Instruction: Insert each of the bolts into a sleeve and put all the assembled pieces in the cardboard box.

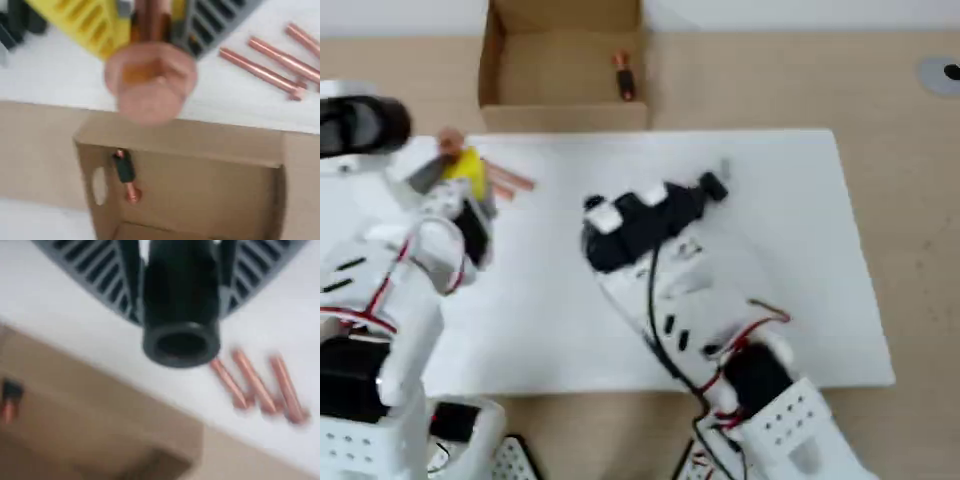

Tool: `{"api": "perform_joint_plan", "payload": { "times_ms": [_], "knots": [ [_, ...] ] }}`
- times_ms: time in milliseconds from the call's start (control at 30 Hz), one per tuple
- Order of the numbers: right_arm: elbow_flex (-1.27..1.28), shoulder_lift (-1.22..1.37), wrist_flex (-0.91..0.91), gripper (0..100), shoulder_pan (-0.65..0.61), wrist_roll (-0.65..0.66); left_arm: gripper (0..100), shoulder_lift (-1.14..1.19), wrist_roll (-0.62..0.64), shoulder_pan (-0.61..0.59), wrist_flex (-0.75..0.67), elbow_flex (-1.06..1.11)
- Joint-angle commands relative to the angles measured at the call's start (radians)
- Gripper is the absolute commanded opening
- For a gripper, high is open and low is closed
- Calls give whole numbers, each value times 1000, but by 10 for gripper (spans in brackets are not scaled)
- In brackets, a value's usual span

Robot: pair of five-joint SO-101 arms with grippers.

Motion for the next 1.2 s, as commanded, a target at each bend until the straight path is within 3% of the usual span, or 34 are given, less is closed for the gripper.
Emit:
{"api": "perform_joint_plan", "payload": {
  "times_ms": [0, 133, 267, 367, 467, 733, 1000, 1167],
  "knots": [
    [21, -27, -124, 10, -33, -2, 7, -16, 2, 25, -68, -3],
    [54, -25, -158, 10, -85, -81, 8, -81, 5, 43, -193, -3],
    [93, -30, -180, 10, -133, -133, 8, -176, -9, 207, -221, 41],
    [105, -31, -213, 10, -133, -133, 7, -242, -89, 282, -221, 109],
    [107, -31, -233, 10, -136, -133, 7, -292, -147, 292, -221, 163],
    [107, -31, -233, 10, -136, -133, 7, -348, -161, 287, -192, 180],
    [119, -31, -233, 10, -136, -135, 7, -354, -49, 293, -193, 178],
    [116, -33, -235, 10, -136, -135, 7, -349, -43, 293, -193, 187]
  ]
}}
